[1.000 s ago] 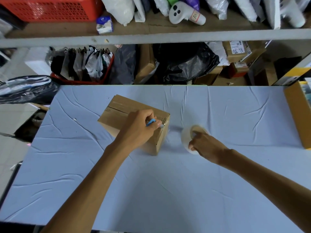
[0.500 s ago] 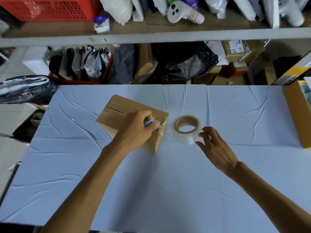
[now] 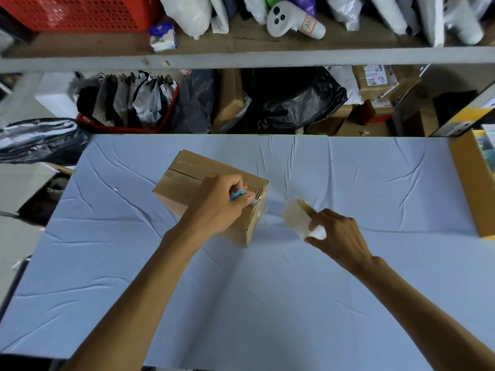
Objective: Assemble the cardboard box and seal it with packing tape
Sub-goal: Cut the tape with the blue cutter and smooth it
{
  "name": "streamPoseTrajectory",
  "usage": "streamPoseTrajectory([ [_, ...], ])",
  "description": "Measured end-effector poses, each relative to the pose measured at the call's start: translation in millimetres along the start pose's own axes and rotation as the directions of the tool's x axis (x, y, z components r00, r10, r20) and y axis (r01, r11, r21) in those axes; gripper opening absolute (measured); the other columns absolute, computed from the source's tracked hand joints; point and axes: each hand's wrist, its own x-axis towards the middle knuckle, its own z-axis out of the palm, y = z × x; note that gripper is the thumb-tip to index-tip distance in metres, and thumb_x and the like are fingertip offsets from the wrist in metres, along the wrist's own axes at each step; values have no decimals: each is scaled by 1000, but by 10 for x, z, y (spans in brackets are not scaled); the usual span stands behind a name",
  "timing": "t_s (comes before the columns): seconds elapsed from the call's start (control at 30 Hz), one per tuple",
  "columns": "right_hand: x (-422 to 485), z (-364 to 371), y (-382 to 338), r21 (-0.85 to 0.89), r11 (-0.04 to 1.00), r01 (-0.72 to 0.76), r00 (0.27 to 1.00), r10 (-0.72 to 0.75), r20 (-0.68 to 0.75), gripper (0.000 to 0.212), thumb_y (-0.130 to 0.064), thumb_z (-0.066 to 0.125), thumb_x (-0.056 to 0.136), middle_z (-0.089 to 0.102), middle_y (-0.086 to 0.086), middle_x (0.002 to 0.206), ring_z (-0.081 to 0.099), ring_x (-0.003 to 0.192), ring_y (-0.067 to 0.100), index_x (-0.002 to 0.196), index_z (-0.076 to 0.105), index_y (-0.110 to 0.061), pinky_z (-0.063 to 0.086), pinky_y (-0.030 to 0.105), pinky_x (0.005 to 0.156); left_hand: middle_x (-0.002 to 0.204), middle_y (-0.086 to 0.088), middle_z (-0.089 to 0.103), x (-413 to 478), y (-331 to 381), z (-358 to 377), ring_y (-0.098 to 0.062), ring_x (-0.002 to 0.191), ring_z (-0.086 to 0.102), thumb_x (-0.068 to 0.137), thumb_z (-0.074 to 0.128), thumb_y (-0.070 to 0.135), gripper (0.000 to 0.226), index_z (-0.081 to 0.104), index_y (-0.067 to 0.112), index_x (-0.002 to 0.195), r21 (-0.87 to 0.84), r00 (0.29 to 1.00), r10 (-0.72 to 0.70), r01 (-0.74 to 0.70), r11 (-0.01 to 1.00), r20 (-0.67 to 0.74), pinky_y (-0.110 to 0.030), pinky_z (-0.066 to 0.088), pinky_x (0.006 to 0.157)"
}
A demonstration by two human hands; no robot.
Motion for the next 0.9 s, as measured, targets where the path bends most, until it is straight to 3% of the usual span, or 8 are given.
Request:
streamPoseTrajectory([
  [0.13, 72, -28, 13, 33, 999, 10, 991, -14, 130, 43, -7, 88, 55, 67, 4, 84, 66, 64, 30, 93, 68, -13, 54, 35, 55, 90, 1, 69, 5, 8, -10, -18, 97, 65, 85, 67, 22, 37, 42, 17, 58, -3, 1000, -4, 4, 1000, -3, -41, 53, 80],
  [0.27, 208, -46, 34, 85, 983, -162, 975, 147, 165, 23, -12, 84, 60, 69, 0, 87, 64, 72, 19, 79, 72, -17, 44, 22, 64, 90, 1, 70, 5, 0, -22, -16, 98, 65, 85, 67, 22, 37, 42, 18, 58, -8, 1000, -10, 11, 1000, 12, -40, 53, 80],
  [0.33, 235, -64, 33, 138, 958, -251, 963, 232, 141, 24, -13, 87, 57, 70, -2, 83, 63, 71, 16, 74, 72, -18, 39, 17, 62, 90, 1, 70, 5, -2, -26, -15, 99, 65, 85, 68, 22, 37, 42, 17, 59, -12, 1000, -13, 13, 1000, 21, -38, 53, 79],
  [0.5, 197, 26, -171, 143, 954, -265, 949, 232, 214, 19, -14, 85, 59, 73, -2, 89, 66, 81, 19, 76, 76, -19, 41, 19, 68, 90, -1, 70, 33, 11, -33, -19, 96, 65, 83, 69, 22, 35, 45, 15, 59, -6, 1000, -10, 10, 1000, 24, -39, 53, 78],
  [0.6, 212, 92, -209, 231, 919, -320, 937, 271, 218, 19, -11, 85, 57, 74, -1, 82, 67, 77, 17, 70, 77, -21, 42, 19, 68, 89, -1, 70, 43, 13, -42, -19, 97, 66, 83, 70, 22, 36, 44, 16, 59, -7, 999, -11, 11, 1000, 32, -40, 53, 79],
  [0.77, 127, 242, -286, 288, 882, -374, 871, 227, 437, 20, -10, 85, 56, 74, -6, 80, 65, 78, 7, 67, 79, -26, 43, 13, 73, 86, -2, 70, 56, 4, -43, -21, 98, 66, 82, 70, 23, 35, 45, 13, 60, -6, 999, -15, 15, 1000, 41, -45, 54, 80],
  [0.9, 266, 130, -189, 321, 866, -383, 856, 202, 475, 23, -3, 85, 54, 71, -10, 69, 63, 70, -1, 65, 79, -23, 43, 15, 70, 85, 0, 70, 70, 7, -44, -20, 96, 66, 82, 71, 21, 35, 45, 11, 60, -5, 999, -17, 18, 1000, 27, -44, 55, 80],
])
